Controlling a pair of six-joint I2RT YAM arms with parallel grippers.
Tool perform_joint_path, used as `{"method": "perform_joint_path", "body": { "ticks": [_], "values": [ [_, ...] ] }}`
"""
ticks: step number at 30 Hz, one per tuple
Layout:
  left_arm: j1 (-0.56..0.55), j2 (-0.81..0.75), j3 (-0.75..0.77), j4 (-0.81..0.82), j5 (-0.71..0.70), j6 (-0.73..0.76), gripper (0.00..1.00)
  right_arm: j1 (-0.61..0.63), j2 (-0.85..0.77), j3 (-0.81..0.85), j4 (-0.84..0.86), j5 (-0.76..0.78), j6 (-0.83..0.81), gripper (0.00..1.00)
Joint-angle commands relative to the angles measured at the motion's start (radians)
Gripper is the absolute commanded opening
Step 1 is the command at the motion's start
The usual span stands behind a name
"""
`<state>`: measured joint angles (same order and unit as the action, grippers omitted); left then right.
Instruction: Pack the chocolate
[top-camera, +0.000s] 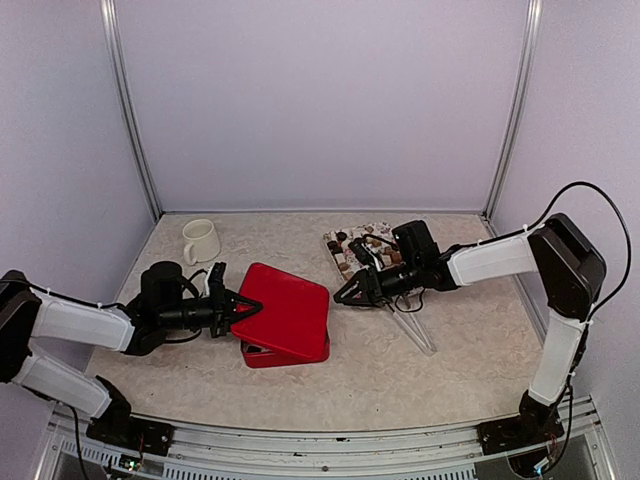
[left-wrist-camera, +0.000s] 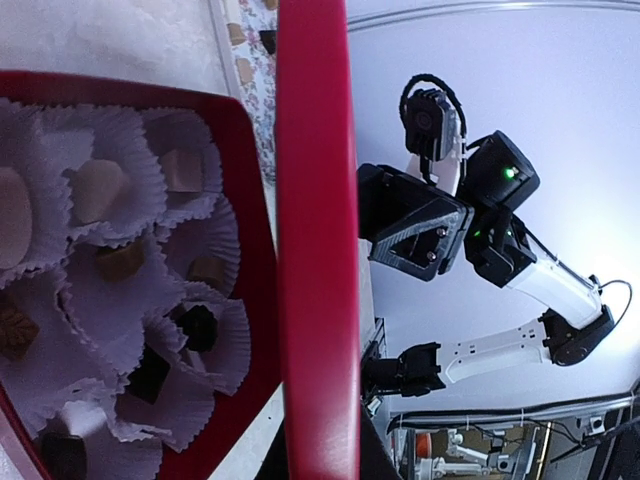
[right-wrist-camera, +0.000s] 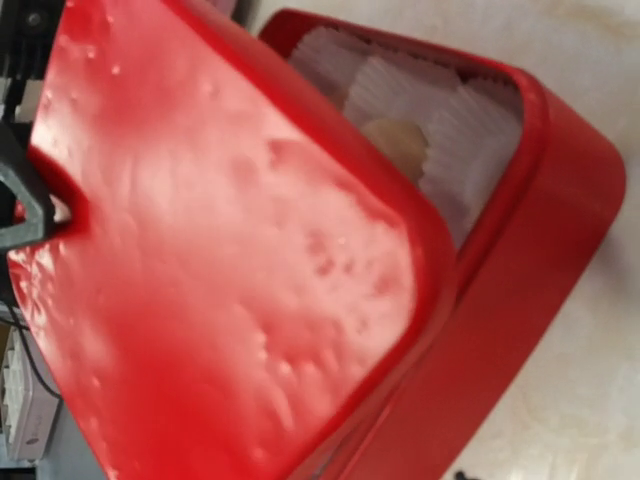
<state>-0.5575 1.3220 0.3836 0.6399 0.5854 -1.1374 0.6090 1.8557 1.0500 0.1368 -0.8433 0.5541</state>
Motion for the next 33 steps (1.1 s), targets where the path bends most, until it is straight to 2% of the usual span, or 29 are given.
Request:
{"method": "perform_joint_path", "body": {
  "ticks": [1, 7, 11, 16, 19, 23, 27, 28, 29, 30, 33],
  "values": [
    [-0.022, 0.007, -0.021, 0.122, -0.095, -0.046, 0.09, 0.024, 0.041, 0.063, -0.044, 0.043, -0.021, 0.54],
    [-0.037, 0.025, -0.029, 0.107, -0.182, -0.044, 0.12, 0.061, 0.08, 0.123, -0.113, 0.097, -0.059, 0.52],
    [-0.042, 0.062, -0.045, 0.156, -0.199, -0.073, 0.15, 0.088, 0.102, 0.158, -0.168, 0.158, -0.086, 0.56],
    [-0.054, 0.076, -0.047, 0.145, -0.217, -0.076, 0.28, 0.111, 0.128, 0.209, -0.235, 0.228, -0.158, 0.55],
    [-0.06, 0.033, -0.043, 0.055, -0.244, -0.054, 0.35, 0.112, 0.127, 0.214, -0.245, 0.236, -0.167, 0.55],
    [-0.083, -0.046, 0.005, -0.152, -0.316, 0.02, 0.52, 0.112, 0.126, 0.216, -0.247, 0.235, -0.169, 0.55],
    [-0.098, -0.074, 0.086, -0.366, -0.366, 0.086, 0.59, 0.112, 0.126, 0.219, -0.239, 0.23, -0.168, 0.55],
    [-0.103, -0.074, 0.111, -0.41, -0.375, 0.101, 0.64, 0.112, 0.128, 0.219, -0.239, 0.227, -0.167, 0.55],
    [-0.109, -0.069, 0.129, -0.451, -0.382, 0.114, 0.73, 0.112, 0.128, 0.221, -0.239, 0.225, -0.167, 0.55],
    [-0.115, -0.063, 0.147, -0.485, -0.382, 0.125, 0.76, 0.112, 0.129, 0.222, -0.238, 0.225, -0.167, 0.55],
    [-0.116, -0.039, 0.173, -0.548, -0.388, 0.136, 0.74, 0.112, 0.126, 0.224, -0.236, 0.224, -0.169, 0.55]
  ]
}}
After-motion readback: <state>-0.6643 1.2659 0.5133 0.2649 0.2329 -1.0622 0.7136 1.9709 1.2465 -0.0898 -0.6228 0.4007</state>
